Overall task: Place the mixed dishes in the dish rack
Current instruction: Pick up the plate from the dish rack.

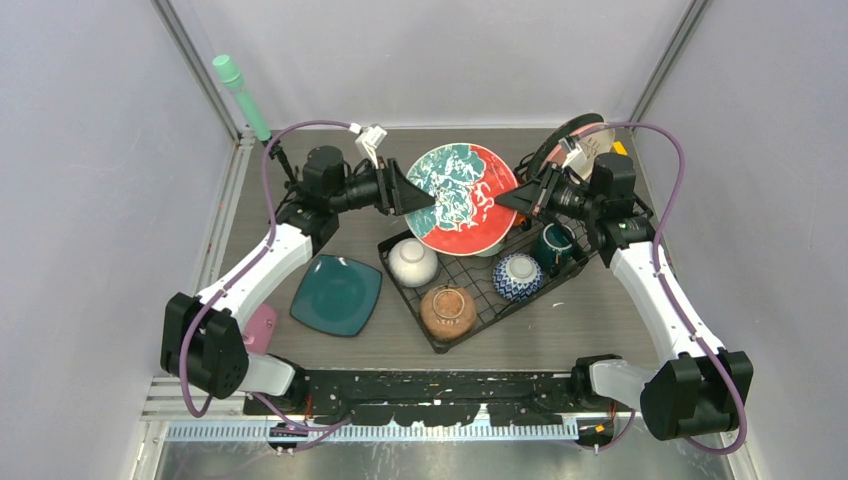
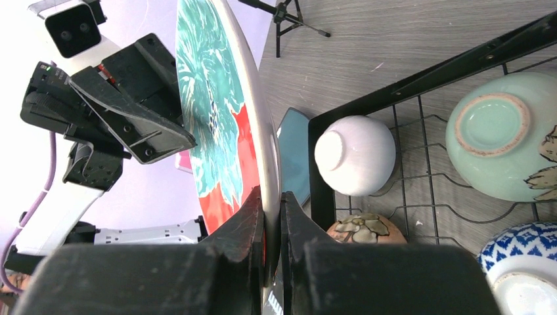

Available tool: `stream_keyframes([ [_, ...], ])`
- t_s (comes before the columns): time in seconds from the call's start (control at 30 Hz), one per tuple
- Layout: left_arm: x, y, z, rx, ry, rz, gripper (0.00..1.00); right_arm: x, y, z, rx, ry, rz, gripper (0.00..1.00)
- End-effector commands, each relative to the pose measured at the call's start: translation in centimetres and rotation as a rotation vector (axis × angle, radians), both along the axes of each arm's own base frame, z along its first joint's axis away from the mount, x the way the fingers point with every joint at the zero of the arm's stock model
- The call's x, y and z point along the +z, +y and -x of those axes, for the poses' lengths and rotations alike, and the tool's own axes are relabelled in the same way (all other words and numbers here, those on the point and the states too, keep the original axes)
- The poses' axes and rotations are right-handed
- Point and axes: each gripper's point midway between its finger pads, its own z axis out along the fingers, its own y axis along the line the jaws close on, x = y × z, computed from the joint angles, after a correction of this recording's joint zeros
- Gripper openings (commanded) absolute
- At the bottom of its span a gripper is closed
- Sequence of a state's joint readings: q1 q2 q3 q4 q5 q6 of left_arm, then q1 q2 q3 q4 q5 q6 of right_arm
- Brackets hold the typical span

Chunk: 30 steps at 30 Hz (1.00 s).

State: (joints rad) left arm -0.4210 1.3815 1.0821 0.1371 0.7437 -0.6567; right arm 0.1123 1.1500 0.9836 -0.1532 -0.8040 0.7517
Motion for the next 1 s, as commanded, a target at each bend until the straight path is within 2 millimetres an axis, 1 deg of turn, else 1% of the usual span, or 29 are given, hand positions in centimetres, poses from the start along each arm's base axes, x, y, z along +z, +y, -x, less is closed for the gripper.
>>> stream_keyframes([
  [0.0, 2.3, -0.4, 0.2, -0.035, -0.051, 0.061, 0.41, 7.3, 1.1, 2.3, 0.12, -0.263, -0.081, 0.0],
  [0.07, 2.4, -0.5, 0.2, -0.04, -0.048, 0.062, 0.26, 7.3, 1.2, 2.3, 0.121, -0.265, -0.079, 0.0],
  [0.13, 2.5, -0.4, 0.3, -0.038, -0.052, 0.06, 0.07, 7.0, 1.1, 2.2, 0.12, -0.261, -0.076, 0.0],
  [0.17, 2.4, -0.3, 0.2, -0.031, -0.054, 0.055, 0.01, 6.9, 1.1, 2.2, 0.12, -0.257, -0.075, 0.0],
  [0.3, 2.4, 0.2, 0.0, 0.003, -0.093, 0.024, 0.0, 6.0, 0.7, 1.3, 0.06, -0.215, -0.059, 0.01],
  [0.37, 3.0, 0.6, 0.2, 0.026, -0.142, 0.015, 0.0, 5.2, 0.4, 0.7, 0.018, -0.164, -0.049, 0.01],
  [0.5, 4.0, 1.2, 0.7, 0.077, -0.286, -0.028, 0.0, 4.0, 0.0, -0.1, -0.044, -0.063, -0.049, 0.15],
  [0.57, 4.3, 1.1, 0.9, 0.097, -0.337, -0.055, 0.0, 3.4, -0.1, -0.2, -0.066, -0.011, -0.051, 0.23],
  [0.6, 4.3, 1.0, 1.0, 0.107, -0.353, -0.067, 0.0, 3.2, -0.2, -0.2, -0.076, 0.011, -0.053, 0.32],
  [0.67, 4.2, 0.7, 0.9, 0.136, -0.383, -0.094, 0.0, 2.9, -0.4, -0.3, -0.103, 0.048, -0.049, 0.4],
  [0.8, 3.9, 0.4, 0.6, 0.188, -0.423, -0.153, 0.0, 2.5, -1.1, -0.4, -0.174, 0.104, -0.04, 0.5],
  [0.87, 4.1, 0.4, 0.5, 0.206, -0.434, -0.16, 0.0, 2.0, -1.5, -0.4, -0.206, 0.133, -0.03, 0.53],
  [0.97, 4.2, 0.5, 0.1, 0.243, -0.447, -0.173, 0.0, 0.7, -2.0, -0.2, -0.241, 0.194, -0.011, 0.54],
])
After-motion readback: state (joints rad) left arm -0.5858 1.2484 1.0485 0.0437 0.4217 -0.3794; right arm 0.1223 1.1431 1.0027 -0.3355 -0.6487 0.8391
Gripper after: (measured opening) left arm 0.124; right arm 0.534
